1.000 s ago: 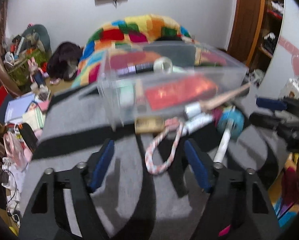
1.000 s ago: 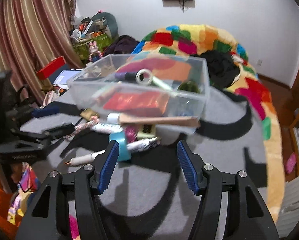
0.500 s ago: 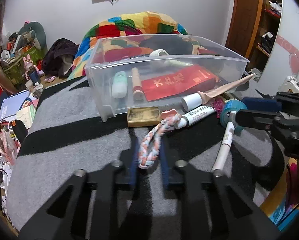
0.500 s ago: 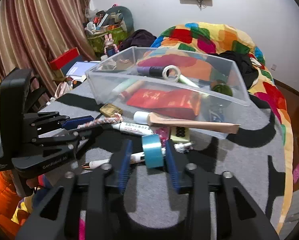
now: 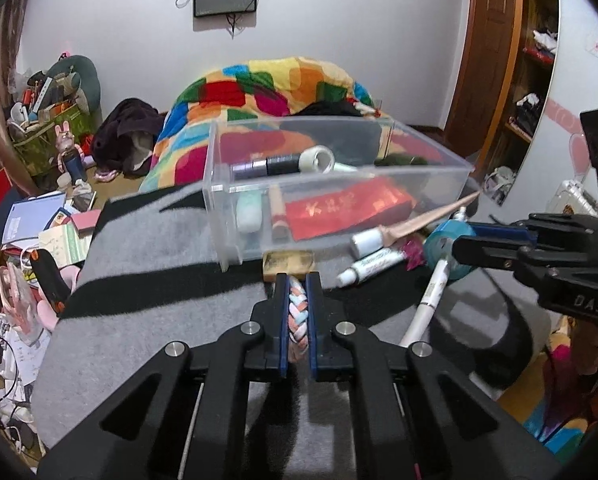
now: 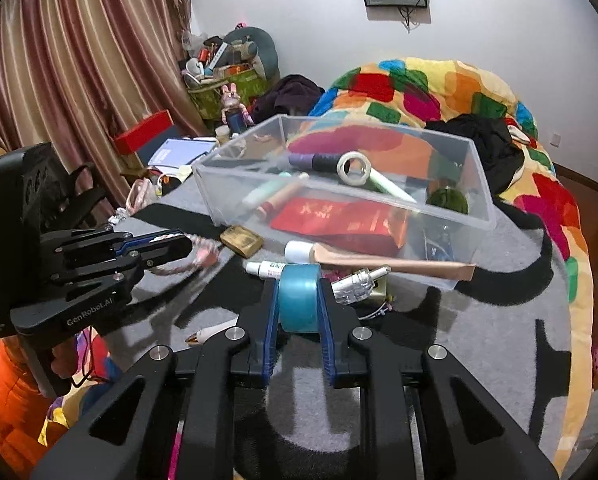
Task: Organize objects
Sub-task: 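Grasp the blue tape roll with the right tool while the left tool grasps the white pen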
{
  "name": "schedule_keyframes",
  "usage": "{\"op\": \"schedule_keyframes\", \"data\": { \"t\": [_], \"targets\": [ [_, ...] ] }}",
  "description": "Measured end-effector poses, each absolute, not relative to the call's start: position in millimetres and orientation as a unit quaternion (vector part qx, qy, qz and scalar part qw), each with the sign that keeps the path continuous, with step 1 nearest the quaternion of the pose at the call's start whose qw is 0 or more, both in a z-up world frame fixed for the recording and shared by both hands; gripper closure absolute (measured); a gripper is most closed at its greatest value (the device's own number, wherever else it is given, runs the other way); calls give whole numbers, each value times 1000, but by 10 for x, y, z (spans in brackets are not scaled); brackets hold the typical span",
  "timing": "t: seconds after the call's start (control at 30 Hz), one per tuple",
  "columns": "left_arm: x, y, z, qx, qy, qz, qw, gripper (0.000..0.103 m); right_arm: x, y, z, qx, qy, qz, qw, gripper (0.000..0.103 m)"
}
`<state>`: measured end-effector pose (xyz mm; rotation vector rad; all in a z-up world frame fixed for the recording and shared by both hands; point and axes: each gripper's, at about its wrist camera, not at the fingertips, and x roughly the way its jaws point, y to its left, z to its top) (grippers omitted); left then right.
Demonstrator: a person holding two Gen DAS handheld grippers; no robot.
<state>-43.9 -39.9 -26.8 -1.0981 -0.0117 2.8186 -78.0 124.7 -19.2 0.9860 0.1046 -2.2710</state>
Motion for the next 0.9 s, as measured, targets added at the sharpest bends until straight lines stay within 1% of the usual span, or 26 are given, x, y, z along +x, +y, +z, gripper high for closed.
{"op": "schedule_keyframes", "data": {
  "t": [0.2, 0.33, 0.43, 0.47, 0.5, 0.57, 0.63, 0.8, 0.9],
  "targets": [
    [-408, -330, -98, -343, -1, 937, 67, 97, -855, 1358, -171, 375, 33, -877, 300, 86],
    [-427, -291, -45, -340, -10, 936, 87, 97, -872, 1410, -181, 384, 14, -866, 319, 86],
    [-492, -213, -120, -360, -6, 927, 104, 96, -836, 1371, -232, 390, 21, -861, 327, 86],
    [-515, -182, -158, -369, -2, 924, 105, 94, -828, 1361, -250, 392, 21, -859, 328, 86],
    [-540, -153, -200, -380, 0, 919, 107, 88, -818, 1362, -265, 393, 21, -859, 328, 86],
    [-554, -130, -254, -392, -5, 913, 114, 70, -819, 1383, -290, 396, 19, -859, 324, 86],
    [-525, -114, -264, -389, -8, 914, 117, 65, -833, 1412, -298, 398, 14, -860, 320, 86],
    [-485, -6, -236, -385, -12, 911, 150, 65, -879, 1490, -287, 399, -2, -862, 312, 86],
    [-507, 150, -325, -400, -1, 899, 180, 65, -892, 1510, -291, 401, -7, -860, 314, 86]
  ]
}}
